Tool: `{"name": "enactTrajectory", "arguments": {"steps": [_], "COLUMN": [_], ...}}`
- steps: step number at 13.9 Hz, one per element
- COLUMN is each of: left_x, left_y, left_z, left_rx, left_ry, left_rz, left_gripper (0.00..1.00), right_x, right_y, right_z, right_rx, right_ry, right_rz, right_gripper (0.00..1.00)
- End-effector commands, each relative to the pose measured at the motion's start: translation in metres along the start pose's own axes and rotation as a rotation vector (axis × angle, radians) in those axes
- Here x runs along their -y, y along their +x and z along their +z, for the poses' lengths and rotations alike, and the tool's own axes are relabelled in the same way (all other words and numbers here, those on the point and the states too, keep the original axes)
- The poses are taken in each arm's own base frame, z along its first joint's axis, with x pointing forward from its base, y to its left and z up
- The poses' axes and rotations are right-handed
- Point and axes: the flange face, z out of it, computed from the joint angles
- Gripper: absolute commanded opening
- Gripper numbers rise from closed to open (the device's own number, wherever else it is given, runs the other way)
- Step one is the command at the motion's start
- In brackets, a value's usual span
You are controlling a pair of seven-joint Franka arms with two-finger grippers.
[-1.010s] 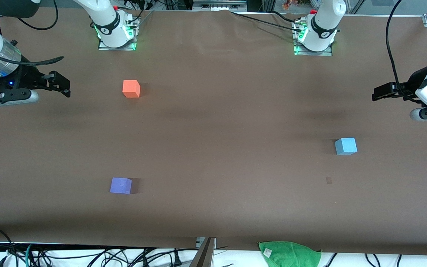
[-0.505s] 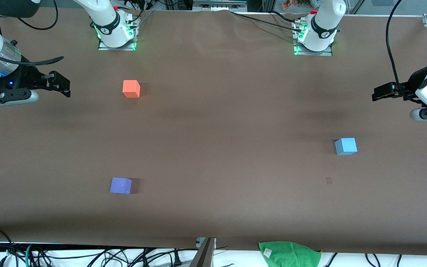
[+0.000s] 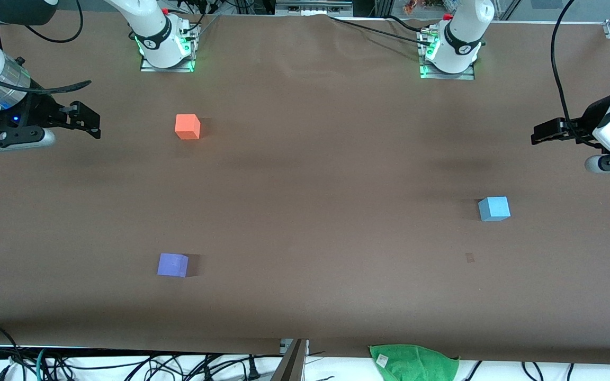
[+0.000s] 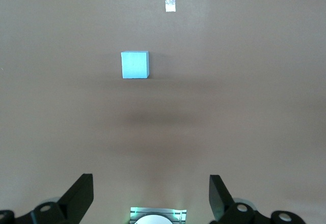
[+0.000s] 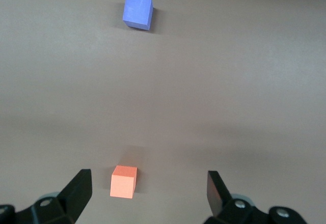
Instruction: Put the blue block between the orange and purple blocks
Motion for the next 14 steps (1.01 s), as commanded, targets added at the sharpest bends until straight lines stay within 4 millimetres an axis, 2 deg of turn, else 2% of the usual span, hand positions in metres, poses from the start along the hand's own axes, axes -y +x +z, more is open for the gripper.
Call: {"name": "enactTrajectory", "arguments": {"steps": [1,4,11,13,14], "left_x": [0.0,0.0,0.004,0.022,0.043], "left_y": [0.002,0.003,0.005,0.01,0.015], "left_z": [-0.005,-0.012,-0.009,-0.002,0.004], "left_rx": [-0.005,-0.02,-0.016,-0.004,0.005], "left_ry": [-0.009,-0.009,-0.007,-0.011,-0.019], "left_rz": [0.013,0.015,0.014,0.062,0.088], "left_gripper": [1.0,1.0,1.0,1.0,1.0], "right_x": [-0.003,-0.003,-0.003,-0.003,-0.003], "right_y": [-0.001,0.0,0.0,-0.001,-0.001], "right_z": [-0.006,-0.005,-0.005,-0.006,-0.006], "right_rx": [-0.004,-0.003,-0.003,-0.004,-0.003], "right_ry": [0.007,0.007,0.007,0.007,0.007], "right_rz": [-0.008,-0.008,-0.008,-0.008,-0.008], "right_gripper": [1.0,1.0,1.0,1.0,1.0]}}
